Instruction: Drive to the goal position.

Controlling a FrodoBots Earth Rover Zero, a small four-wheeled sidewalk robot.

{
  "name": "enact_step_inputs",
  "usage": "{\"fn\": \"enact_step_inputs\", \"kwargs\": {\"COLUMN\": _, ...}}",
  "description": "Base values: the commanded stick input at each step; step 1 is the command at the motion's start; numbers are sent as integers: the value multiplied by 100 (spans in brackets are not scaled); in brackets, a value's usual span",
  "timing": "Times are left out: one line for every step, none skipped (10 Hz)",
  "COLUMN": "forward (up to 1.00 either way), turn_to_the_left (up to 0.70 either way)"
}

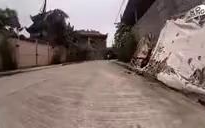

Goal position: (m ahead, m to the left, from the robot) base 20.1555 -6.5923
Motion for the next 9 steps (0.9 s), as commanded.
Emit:
{"fn": "enact_step_inputs", "kwargs": {"forward": 70, "turn_to_the_left": 0}}
{"fn": "enact_step_inputs", "kwargs": {"forward": 70, "turn_to_the_left": 0}}
{"fn": "enact_step_inputs", "kwargs": {"forward": 70, "turn_to_the_left": 0}}
{"fn": "enact_step_inputs", "kwargs": {"forward": 70, "turn_to_the_left": 0}}
{"fn": "enact_step_inputs", "kwargs": {"forward": 70, "turn_to_the_left": 0}}
{"fn": "enact_step_inputs", "kwargs": {"forward": 70, "turn_to_the_left": 0}}
{"fn": "enact_step_inputs", "kwargs": {"forward": 70, "turn_to_the_left": 0}}
{"fn": "enact_step_inputs", "kwargs": {"forward": 70, "turn_to_the_left": 0}}
{"fn": "enact_step_inputs", "kwargs": {"forward": 70, "turn_to_the_left": 0}}
